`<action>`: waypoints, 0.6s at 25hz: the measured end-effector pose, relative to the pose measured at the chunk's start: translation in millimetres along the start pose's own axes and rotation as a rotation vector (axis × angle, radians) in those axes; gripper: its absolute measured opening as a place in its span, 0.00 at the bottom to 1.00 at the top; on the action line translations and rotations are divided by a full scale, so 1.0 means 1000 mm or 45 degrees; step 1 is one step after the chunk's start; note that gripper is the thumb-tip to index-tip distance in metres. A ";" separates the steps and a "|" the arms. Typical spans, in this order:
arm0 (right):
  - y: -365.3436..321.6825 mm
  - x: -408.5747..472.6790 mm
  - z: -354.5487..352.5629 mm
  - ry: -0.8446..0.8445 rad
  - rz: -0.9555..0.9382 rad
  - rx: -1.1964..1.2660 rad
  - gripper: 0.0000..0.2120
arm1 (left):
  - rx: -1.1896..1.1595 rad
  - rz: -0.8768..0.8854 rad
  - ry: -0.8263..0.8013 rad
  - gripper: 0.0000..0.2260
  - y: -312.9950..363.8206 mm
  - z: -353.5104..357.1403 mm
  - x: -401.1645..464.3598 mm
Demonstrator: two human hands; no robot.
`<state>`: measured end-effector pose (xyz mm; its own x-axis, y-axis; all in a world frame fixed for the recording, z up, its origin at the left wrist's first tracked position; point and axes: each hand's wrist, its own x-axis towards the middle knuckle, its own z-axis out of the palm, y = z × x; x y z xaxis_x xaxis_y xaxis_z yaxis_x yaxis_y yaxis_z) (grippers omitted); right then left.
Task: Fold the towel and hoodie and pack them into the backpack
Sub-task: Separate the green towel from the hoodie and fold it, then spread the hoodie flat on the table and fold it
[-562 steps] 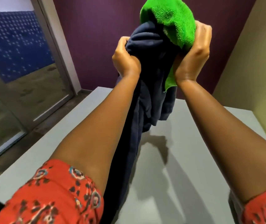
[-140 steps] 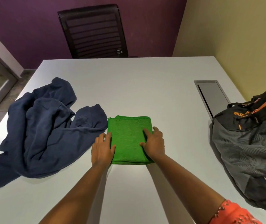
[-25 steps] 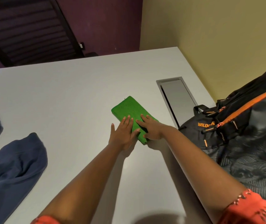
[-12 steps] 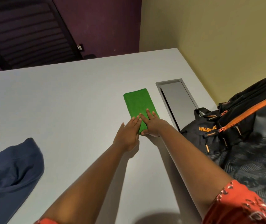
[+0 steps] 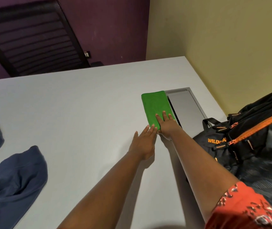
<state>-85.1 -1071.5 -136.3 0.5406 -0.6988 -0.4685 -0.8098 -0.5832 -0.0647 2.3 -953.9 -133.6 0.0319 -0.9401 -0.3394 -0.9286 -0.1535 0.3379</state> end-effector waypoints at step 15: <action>0.013 -0.025 0.006 0.101 0.048 -0.146 0.34 | 0.201 -0.078 -0.074 0.28 -0.028 -0.026 -0.063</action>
<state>-110.2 -1058.9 -130.3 0.5306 -0.7488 -0.3972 -0.8007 -0.5966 0.0550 36.2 -898.2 -98.8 0.0735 -0.9107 -0.4066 -0.9721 -0.1564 0.1745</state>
